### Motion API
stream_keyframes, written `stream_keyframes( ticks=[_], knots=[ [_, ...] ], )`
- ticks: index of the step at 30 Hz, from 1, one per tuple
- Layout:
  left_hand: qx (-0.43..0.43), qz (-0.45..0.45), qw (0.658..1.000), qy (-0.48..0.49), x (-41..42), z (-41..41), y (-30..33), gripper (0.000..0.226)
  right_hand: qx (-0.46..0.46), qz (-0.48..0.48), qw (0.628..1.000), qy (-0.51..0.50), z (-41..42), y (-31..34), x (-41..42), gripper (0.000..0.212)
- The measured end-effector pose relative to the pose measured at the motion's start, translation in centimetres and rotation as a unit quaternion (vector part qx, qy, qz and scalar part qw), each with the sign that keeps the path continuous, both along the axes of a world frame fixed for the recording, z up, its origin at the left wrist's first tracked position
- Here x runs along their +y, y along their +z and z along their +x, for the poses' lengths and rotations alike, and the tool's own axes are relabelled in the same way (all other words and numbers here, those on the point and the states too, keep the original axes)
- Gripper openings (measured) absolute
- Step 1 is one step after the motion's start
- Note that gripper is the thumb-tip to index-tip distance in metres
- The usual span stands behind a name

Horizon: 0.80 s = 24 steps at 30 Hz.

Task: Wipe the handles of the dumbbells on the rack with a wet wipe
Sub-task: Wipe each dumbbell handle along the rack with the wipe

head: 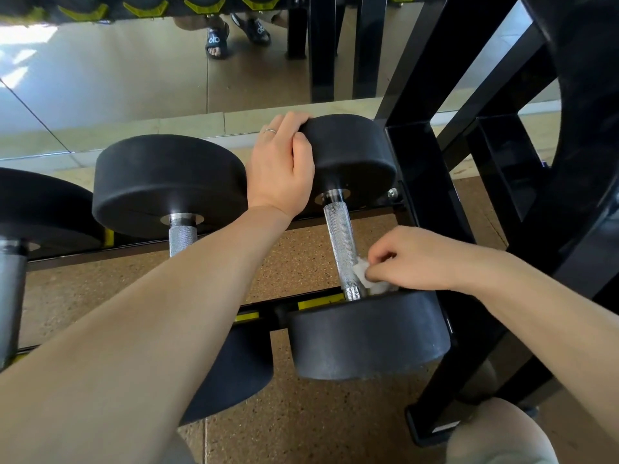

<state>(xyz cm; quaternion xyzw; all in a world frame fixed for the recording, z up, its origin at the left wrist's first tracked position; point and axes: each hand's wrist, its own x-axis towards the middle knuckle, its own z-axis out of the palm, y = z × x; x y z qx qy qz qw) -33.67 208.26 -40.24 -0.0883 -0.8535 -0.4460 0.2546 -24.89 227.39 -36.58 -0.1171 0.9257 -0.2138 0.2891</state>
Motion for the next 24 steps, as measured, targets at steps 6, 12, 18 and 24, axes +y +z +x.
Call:
stream_keyframes(
  ticks=[6, 12, 18, 24],
  knots=[
    [-0.002, -0.002, 1.0, 0.002, 0.0, 0.0, 0.0, 0.045, 0.03, 0.019, 0.989, 0.141, 0.0, 0.5, -2.9, 0.025],
    [-0.003, -0.002, 1.0, 0.005, 0.0, 0.0, -0.1, 0.047, -0.039, 0.065, 0.979, 0.189, 0.2, -0.1, -3.8, 0.045],
    [-0.005, -0.004, 1.0, 0.003, 0.0, 0.0, 0.0, 0.052, -0.022, 0.081, 0.979, 0.183, 0.7, 0.1, -3.6, 0.048],
    [-0.006, 0.003, 1.0, 0.003, -0.1, -0.2, -0.1, 0.045, -0.054, 0.046, 0.994, 0.085, 0.5, 1.4, -0.8, 0.045]
  ],
)
